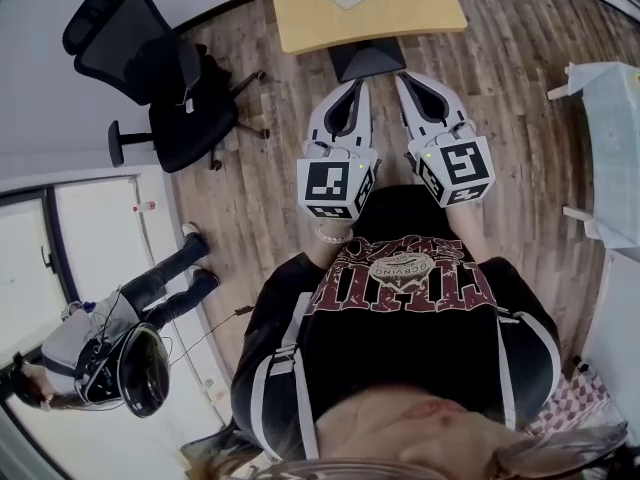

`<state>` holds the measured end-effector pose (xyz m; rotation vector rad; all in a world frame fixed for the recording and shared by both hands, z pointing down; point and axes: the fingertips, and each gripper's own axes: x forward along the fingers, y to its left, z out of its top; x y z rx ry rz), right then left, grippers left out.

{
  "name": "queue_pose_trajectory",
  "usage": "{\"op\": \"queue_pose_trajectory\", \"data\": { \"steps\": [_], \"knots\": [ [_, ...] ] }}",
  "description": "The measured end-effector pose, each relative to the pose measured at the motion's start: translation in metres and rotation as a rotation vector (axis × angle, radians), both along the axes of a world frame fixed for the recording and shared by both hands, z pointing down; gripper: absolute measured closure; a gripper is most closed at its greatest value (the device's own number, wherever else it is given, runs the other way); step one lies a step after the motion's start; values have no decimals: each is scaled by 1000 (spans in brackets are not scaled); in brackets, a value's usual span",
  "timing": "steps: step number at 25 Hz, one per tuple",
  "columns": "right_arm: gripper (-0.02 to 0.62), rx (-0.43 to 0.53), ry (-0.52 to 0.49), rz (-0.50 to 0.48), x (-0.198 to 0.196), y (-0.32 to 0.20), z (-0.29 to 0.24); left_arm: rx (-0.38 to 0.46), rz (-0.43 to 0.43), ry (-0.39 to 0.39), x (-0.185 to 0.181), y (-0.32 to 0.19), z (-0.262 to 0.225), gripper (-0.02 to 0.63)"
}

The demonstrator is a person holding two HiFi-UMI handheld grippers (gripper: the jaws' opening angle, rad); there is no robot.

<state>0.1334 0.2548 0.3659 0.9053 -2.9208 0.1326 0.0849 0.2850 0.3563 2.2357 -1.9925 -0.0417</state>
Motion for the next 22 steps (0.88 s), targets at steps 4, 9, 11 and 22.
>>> {"op": "queue_pose_trajectory", "data": {
  "steps": [4, 9, 11, 22],
  "knots": [
    [578, 0, -4, -4, -16, -18, -2, -1, 12, -3, -13, -20, -1, 560],
    [578, -2, -5, -15, -35, -34, -1, -7, 15, -2, -28, -39, 2, 560],
    [578, -3, 0, -10, -38, -41, 0, -9, 18, -1, -31, -46, 2, 560],
    [578, -4, 26, 27, -58, -71, 2, -21, 49, 16, -54, -77, 6, 560]
  ]
}}
